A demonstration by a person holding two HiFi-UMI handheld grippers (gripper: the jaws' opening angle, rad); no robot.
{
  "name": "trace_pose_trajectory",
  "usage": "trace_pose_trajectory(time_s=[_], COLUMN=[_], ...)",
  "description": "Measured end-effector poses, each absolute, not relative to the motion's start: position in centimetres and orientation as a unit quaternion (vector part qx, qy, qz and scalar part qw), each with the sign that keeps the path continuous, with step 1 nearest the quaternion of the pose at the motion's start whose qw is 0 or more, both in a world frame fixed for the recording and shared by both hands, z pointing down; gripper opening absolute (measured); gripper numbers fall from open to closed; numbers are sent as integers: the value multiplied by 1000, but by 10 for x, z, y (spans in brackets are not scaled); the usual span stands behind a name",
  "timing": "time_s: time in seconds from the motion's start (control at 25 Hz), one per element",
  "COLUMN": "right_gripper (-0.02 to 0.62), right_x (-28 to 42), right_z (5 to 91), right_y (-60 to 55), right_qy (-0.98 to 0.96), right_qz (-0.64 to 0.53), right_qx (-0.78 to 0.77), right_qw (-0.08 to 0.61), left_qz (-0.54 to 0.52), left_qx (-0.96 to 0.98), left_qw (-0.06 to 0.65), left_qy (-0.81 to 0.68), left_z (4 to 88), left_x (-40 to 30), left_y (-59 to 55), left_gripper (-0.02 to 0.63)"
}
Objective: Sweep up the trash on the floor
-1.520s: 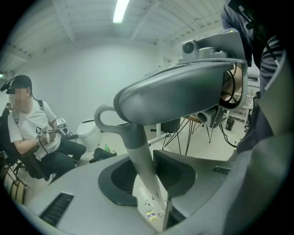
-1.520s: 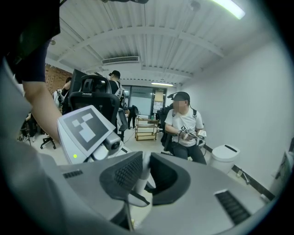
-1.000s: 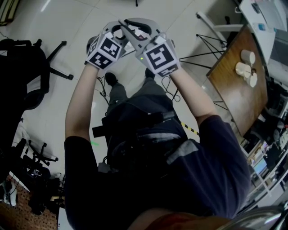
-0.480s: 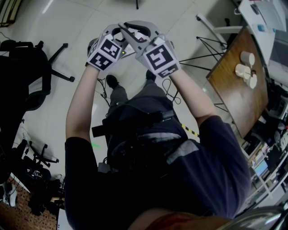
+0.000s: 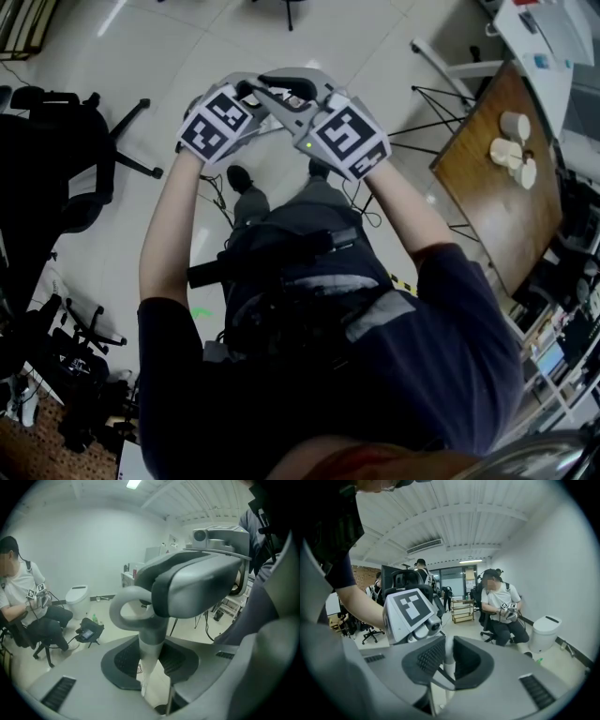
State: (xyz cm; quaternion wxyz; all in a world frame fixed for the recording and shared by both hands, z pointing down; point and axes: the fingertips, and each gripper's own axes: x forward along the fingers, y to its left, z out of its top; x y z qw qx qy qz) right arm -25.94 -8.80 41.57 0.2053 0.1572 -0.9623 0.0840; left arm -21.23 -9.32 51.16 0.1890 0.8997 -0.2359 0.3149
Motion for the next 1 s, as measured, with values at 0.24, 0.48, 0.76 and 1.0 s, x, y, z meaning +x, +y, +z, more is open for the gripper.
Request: trace_pose_trajectory(time_s=[0.24,0.48,0.76,1.0], right_gripper=[66,66,66,66], right_x=[-250,-224,-196,-179], right_z=[362,301,265,240], right_y=[-81,-83,-78,-69], right_qy=[-976,-984,-992,-994], right_qz=[54,19,-8,-44], right_qx=[134,131,102,87], right_qw=[161,116,77,42], left_qz=[303,268,256,242], left_qx=[906,912,885,855], left_qw=[149,83,49,24], left_qy=[-253,-298,-386,-458], left_z=[458,395,357,332], left_x=[-201,-182,-166,-156], left_y=[-90,-97,-103,-104], left_gripper=[94,94,94,92])
